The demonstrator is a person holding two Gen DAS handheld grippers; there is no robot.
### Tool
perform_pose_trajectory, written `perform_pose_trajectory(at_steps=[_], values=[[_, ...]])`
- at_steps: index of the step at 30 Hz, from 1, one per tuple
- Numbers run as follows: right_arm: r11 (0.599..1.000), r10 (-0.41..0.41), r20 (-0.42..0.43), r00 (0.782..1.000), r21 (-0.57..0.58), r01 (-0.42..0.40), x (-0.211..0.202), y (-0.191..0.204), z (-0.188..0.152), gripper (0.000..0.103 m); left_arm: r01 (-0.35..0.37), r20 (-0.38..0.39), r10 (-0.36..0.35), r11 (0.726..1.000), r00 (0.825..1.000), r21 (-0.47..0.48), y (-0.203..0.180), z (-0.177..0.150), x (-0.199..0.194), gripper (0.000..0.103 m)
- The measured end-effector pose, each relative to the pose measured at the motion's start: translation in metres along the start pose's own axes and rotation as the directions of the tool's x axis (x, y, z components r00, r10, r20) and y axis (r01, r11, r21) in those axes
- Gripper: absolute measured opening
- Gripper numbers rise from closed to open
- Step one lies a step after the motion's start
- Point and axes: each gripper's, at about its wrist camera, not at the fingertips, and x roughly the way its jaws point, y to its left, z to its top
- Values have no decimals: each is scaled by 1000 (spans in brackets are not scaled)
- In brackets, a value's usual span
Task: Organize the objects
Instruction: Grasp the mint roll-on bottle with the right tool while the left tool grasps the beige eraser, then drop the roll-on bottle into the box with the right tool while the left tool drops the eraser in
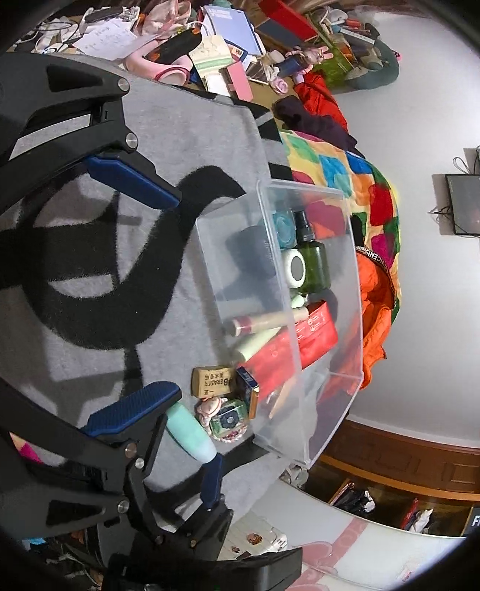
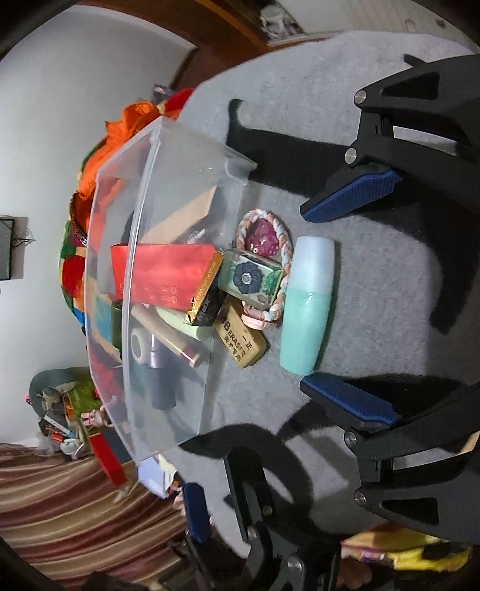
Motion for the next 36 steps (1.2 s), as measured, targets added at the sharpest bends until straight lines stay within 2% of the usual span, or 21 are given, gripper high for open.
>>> perform_pose_trajectory(at_steps=[3, 6, 15, 17, 24, 26, 28, 36], values=[[1000, 1, 11, 1000, 8, -1, -1, -1, 0, 81, 17, -4, -17, 1000, 1000, 12, -5, 2, 3, 95], [1000, 11, 20, 1000, 22, -11, -4, -6, -2, 71, 33, -16, -33, 999, 999, 38, -15, 6, 11, 85], [995, 1, 66, 998, 104, -8, -28, -35, -13, 71, 66, -96, -54, 990, 994, 121, -46, 18, 48, 75], [992, -6, 76, 997, 125, -3, -33, -43, -13, 71, 64, -119, -49, 989, 992, 132, -50, 20, 57, 65], [986, -2, 122, 993, 166, -18, -47, -58, -10, 71, 88, -137, -70, 988, 988, 129, -55, 27, 66, 46], [986, -3, 127, 992, 165, -19, -47, -57, -10, 71, 105, -131, -88, 986, 987, 129, -57, 26, 64, 33], [986, 0, 129, 992, 163, -21, -47, -56, -9, 71, 113, -123, -96, 984, 988, 138, -60, 24, 62, 24], [985, 10, 154, 988, 167, -36, -50, -55, 1, 71, 110, -87, -99, 986, 991, 124, -57, 14, 46, 24]])
